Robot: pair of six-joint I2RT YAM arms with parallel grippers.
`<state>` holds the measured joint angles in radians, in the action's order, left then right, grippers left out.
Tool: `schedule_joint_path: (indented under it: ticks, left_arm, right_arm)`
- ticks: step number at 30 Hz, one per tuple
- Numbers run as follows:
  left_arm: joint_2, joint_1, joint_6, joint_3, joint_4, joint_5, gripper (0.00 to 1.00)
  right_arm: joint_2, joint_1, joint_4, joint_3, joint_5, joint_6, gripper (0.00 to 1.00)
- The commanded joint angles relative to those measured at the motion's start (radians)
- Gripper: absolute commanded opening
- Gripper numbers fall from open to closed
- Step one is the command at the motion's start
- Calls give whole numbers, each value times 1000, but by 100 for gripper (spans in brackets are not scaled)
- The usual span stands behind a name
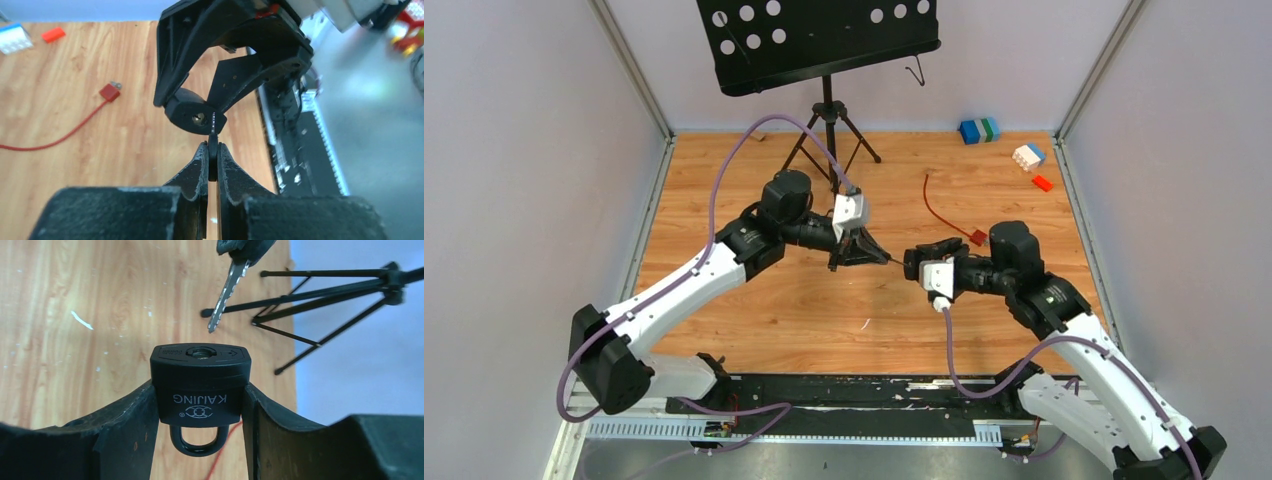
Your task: Unlock with the key
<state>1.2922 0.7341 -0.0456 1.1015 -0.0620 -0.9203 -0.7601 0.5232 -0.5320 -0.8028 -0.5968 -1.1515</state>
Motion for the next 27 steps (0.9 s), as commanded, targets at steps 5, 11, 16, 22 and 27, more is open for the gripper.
schedule_joint_path:
  ticks: [5, 11, 16, 22, 27]
  left_arm:
    - [-94, 47, -844, 130, -532, 58, 0]
    - [-123, 93, -1113, 171, -709, 113, 0]
    - [-137, 122, -1240, 181, -770, 129, 0]
    - [-121, 163, -1335, 205, -806, 198, 0]
    - [-115, 183, -1366, 222, -815, 240, 0]
  right_arm:
    - [-98, 5, -1, -95, -221, 48, 0]
    - [-171, 6, -31, -117, -354, 74, 0]
    - [-207, 5, -37, -124, -411, 82, 0]
    - [-229, 6, -42, -127, -451, 93, 0]
    - [-257, 6, -53, -136, -486, 98, 0]
